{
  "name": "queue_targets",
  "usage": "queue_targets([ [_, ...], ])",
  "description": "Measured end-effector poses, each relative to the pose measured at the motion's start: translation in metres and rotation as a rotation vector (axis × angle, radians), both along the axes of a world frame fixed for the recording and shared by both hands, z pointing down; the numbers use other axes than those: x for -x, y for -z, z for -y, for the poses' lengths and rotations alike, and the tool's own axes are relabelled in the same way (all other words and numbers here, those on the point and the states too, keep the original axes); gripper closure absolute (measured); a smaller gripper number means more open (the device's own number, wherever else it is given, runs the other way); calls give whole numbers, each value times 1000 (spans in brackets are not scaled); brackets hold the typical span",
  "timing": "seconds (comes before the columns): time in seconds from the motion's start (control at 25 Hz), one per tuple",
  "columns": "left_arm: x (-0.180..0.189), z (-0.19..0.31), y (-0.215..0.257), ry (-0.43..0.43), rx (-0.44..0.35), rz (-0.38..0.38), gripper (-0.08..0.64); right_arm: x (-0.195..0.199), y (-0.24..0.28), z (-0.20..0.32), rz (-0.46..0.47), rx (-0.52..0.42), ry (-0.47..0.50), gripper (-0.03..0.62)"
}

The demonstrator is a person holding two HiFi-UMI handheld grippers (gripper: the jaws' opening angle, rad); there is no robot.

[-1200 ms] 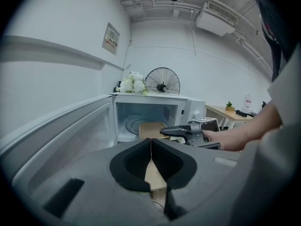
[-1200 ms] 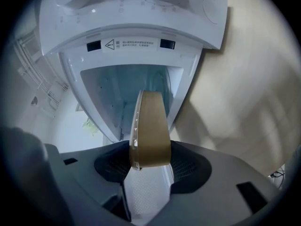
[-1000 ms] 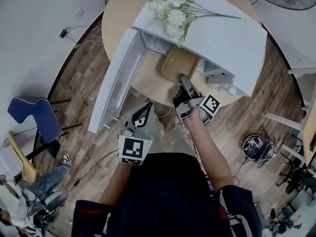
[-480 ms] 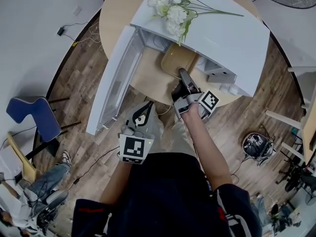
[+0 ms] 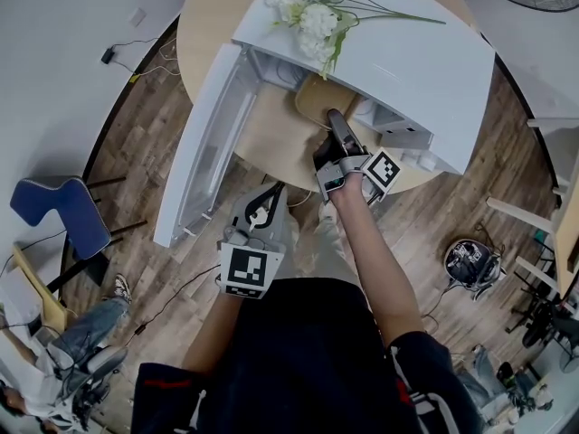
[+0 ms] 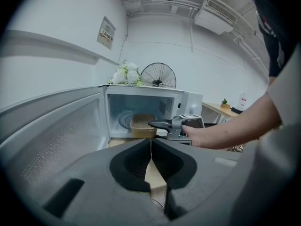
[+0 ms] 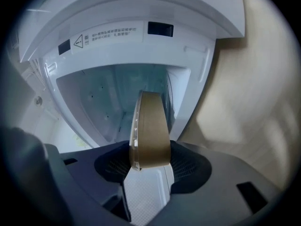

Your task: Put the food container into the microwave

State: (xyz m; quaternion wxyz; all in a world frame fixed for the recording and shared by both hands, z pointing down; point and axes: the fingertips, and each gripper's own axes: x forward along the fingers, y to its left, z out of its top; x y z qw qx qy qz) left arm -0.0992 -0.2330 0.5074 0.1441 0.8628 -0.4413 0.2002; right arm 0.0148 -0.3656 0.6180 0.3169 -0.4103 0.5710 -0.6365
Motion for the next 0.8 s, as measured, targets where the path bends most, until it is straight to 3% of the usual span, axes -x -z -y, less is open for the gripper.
queue_targets([
  [0.32, -1, 2, -2, -6, 4, 2, 540, -9, -4, 13, 0, 10, -43, 365],
  [0.8, -2, 10, 0, -4, -3, 8, 540, -6, -3, 22, -4, 11, -28, 366],
])
